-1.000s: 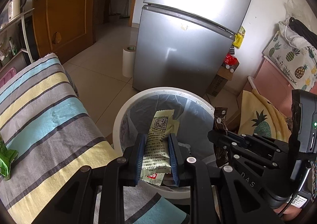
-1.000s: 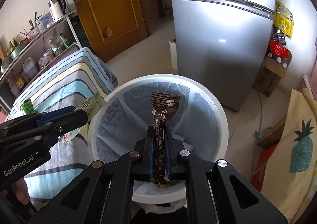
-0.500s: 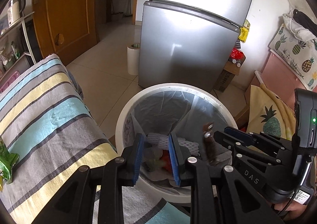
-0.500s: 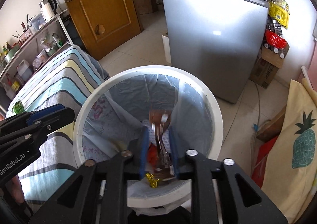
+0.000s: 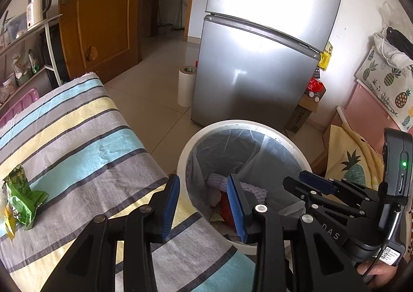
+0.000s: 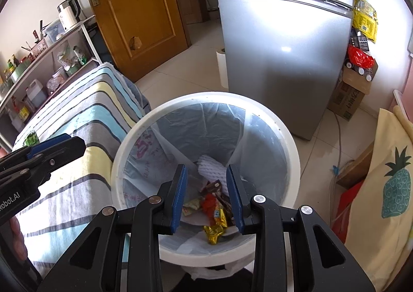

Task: Collect trash
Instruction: 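Open both tools over the bin to drop the wrappers, then move both tools back over the table toward the bags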

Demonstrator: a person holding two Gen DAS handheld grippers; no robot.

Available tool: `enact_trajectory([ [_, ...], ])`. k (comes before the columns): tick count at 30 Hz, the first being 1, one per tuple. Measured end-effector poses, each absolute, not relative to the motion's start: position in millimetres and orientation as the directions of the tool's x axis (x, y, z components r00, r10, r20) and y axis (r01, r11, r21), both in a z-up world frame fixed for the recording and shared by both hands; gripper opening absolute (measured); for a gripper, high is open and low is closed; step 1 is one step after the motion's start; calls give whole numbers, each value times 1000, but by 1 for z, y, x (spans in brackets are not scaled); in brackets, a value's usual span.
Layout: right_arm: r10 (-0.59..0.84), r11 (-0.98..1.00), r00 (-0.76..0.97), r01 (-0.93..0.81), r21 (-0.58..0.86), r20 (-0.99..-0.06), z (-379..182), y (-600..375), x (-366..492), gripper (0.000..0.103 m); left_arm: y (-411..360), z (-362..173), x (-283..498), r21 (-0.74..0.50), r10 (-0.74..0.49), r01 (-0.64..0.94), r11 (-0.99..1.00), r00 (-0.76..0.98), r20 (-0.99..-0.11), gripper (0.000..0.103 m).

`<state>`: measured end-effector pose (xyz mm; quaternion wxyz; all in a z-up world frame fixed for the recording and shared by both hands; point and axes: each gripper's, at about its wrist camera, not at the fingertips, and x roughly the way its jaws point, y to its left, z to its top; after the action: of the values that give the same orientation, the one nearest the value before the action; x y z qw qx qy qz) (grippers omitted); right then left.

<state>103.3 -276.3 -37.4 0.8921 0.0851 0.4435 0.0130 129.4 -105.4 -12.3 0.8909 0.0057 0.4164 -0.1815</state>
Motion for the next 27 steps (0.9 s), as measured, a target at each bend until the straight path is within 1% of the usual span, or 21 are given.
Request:
enact_trajectory([
  [5,116,985,621,30,171,-775,-28,-263,100,33,-84,-5,120,-137,-300,299,944,613,-731,38],
  [8,129,984,634,12,177,-762,-22,-254,99,33,-68,-2,117,-168,-310,279,946,616,-724,38],
  [11,138,984,640,-4,176,-756,-20,-244,99,33,-52,2,110,-152,-282,250,956,644,-712,38],
  [14,160,983,641,-30,183,-751,-18,-232,99,33,-31,4,104,-162,-265,215,963,657,-706,38],
  [17,188,979,642,-66,191,-743,-16,-215,100,33,-8,6,97,-138,-213,163,977,683,-699,38],
  [27,276,959,615,-223,173,-739,-12,-143,107,33,85,0,82,-131,-68,-35,991,705,-706,38],
])
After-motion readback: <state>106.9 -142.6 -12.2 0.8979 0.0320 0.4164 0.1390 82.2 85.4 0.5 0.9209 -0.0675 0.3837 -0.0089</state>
